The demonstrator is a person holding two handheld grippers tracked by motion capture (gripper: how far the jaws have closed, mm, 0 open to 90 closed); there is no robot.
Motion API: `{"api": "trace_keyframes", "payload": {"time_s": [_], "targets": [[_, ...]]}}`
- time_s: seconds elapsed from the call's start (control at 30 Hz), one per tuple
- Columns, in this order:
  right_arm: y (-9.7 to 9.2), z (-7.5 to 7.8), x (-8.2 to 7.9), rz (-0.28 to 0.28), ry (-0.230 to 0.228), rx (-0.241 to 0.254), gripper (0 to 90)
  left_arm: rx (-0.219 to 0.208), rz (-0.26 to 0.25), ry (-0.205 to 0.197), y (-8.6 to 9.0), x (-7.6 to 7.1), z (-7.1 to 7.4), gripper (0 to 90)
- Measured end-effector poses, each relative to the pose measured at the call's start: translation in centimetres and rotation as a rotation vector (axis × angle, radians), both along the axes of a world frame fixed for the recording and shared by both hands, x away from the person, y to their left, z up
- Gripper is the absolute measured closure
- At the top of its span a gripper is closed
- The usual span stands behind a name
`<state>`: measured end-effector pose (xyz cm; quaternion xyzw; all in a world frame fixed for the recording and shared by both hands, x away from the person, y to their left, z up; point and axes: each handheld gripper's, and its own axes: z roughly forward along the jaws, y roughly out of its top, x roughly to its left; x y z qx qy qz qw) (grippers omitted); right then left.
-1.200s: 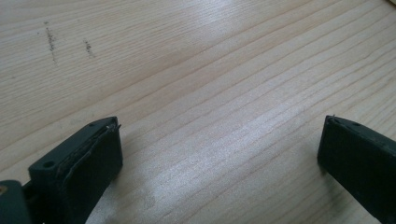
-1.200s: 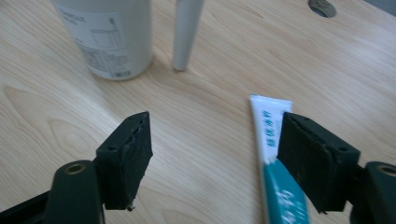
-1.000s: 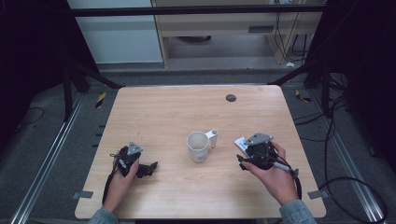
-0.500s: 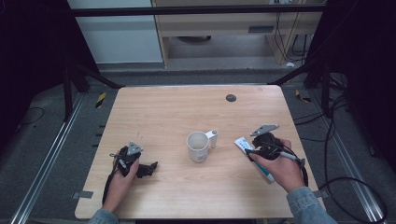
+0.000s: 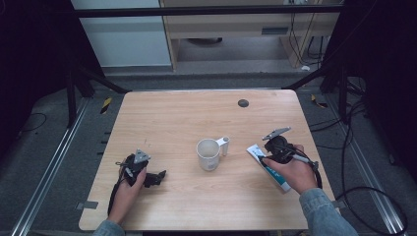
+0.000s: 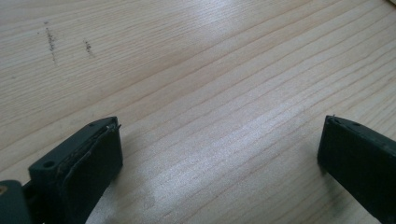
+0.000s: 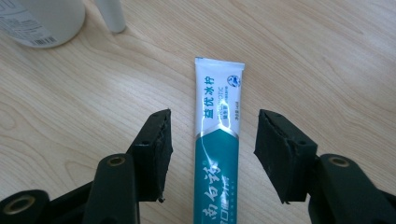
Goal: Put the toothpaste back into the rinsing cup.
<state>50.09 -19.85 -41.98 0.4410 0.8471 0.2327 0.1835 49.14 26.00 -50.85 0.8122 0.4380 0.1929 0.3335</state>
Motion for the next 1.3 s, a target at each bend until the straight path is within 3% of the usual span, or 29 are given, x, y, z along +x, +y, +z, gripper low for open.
{"api": "trace_keyframes", "payload": {"time_s": [0.9,1.3], "targets": [[1.0,-3.9,4.2,-0.026,0.199,-0.061,44.1,0.004,-0.003,0.000,0.0,0.0,0.0,0.0],[1.2,-4.7,5.0,-0.029,0.218,-0.087,47.9,0.004,-0.003,0.000,0.0,0.0,0.0,0.0]]}}
